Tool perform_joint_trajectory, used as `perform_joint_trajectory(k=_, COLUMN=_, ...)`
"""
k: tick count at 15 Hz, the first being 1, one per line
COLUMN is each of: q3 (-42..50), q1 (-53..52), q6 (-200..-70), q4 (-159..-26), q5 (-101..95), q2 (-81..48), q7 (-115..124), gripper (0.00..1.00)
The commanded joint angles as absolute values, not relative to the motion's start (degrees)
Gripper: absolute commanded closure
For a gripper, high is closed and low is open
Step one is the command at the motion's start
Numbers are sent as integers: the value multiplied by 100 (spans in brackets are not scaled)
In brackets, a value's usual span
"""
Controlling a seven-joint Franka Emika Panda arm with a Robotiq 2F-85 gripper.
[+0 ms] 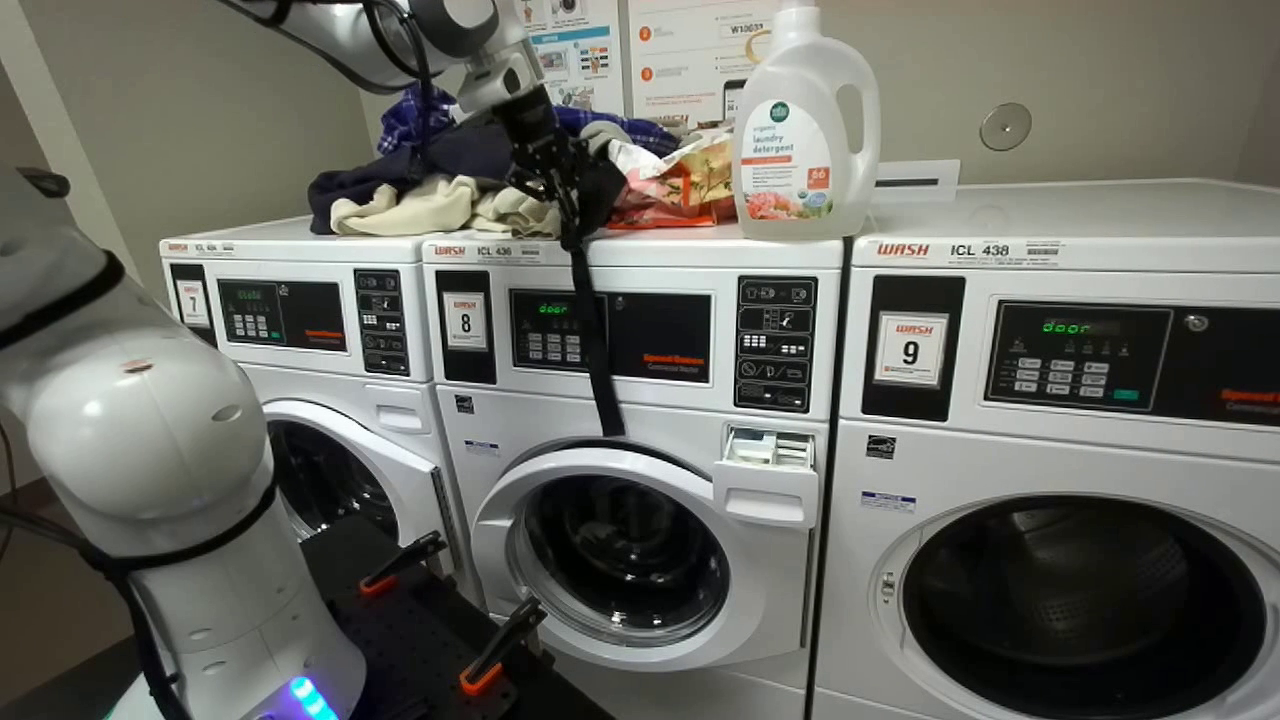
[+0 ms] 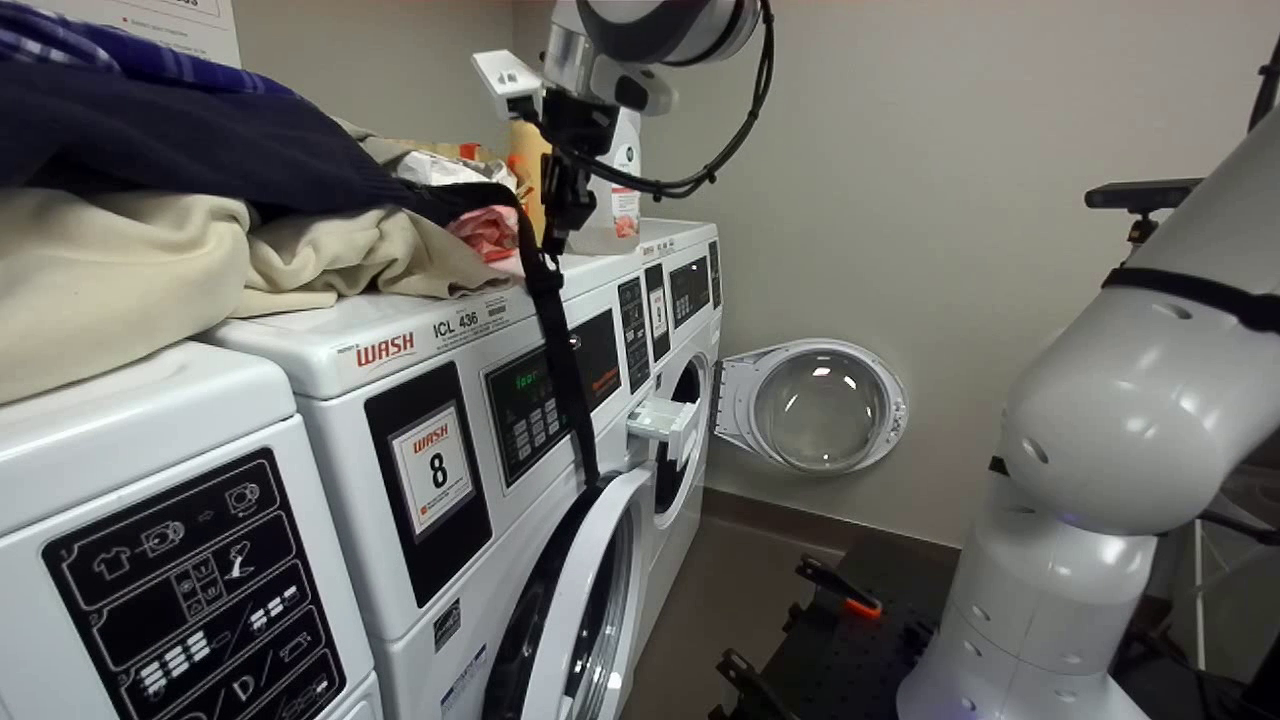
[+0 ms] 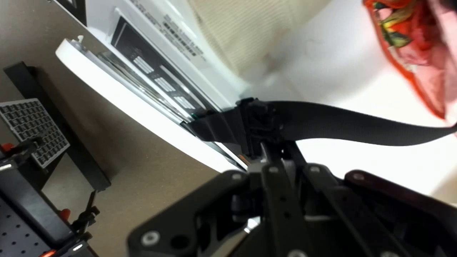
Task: Move the black backpack strap upwards
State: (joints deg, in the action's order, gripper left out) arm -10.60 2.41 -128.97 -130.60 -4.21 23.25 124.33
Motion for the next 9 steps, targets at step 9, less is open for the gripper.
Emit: perform_joint_trajectory(k=9, q3=-1273, q1=17, q6=-12956, q4=-10951, q5=250, q2=1528, q7=13793, gripper=98)
